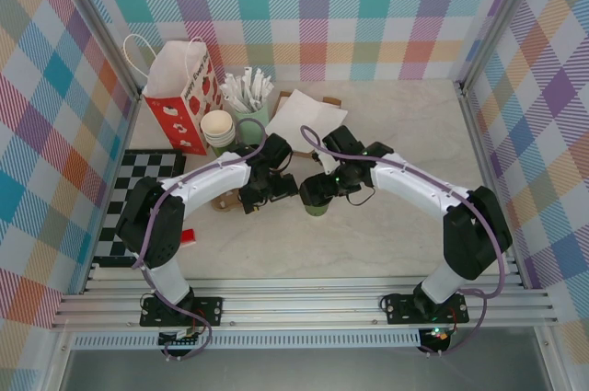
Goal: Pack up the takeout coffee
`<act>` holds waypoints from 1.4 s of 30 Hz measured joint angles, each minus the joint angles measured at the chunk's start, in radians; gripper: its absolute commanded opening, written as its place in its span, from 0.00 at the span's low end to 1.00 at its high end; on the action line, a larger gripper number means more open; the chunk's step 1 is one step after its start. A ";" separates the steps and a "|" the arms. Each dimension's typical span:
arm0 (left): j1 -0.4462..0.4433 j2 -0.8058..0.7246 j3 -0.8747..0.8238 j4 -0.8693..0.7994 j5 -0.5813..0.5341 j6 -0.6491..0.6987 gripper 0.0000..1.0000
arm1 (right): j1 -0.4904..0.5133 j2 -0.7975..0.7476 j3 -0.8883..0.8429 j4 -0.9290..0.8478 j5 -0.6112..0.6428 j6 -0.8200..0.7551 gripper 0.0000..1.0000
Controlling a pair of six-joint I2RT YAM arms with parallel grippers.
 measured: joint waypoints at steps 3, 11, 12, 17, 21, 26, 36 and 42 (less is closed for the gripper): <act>0.000 0.000 -0.005 0.008 0.008 0.000 1.00 | 0.006 0.003 -0.003 0.004 0.002 0.015 1.00; 0.000 0.000 -0.008 0.019 0.014 0.000 1.00 | 0.008 0.010 -0.003 0.008 0.003 0.037 0.86; 0.000 0.001 -0.008 0.018 0.015 0.000 1.00 | 0.008 0.010 -0.003 0.009 0.004 0.036 0.84; 0.000 0.019 -0.008 0.018 0.019 0.000 1.00 | 0.006 0.010 -0.003 0.009 0.007 0.035 0.81; -0.003 0.026 0.005 0.014 0.023 0.001 1.00 | -0.010 0.009 -0.003 0.010 0.006 0.032 0.80; -0.008 0.026 0.039 0.018 -0.005 0.000 1.00 | -0.043 0.009 -0.007 0.024 0.002 0.017 0.80; -0.008 0.076 0.125 0.021 -0.082 -0.018 1.00 | -0.168 -0.031 -0.043 0.032 -0.011 -0.005 0.79; -0.008 0.072 0.150 0.026 -0.128 0.009 1.00 | -0.309 -0.030 -0.044 0.031 -0.027 -0.023 0.80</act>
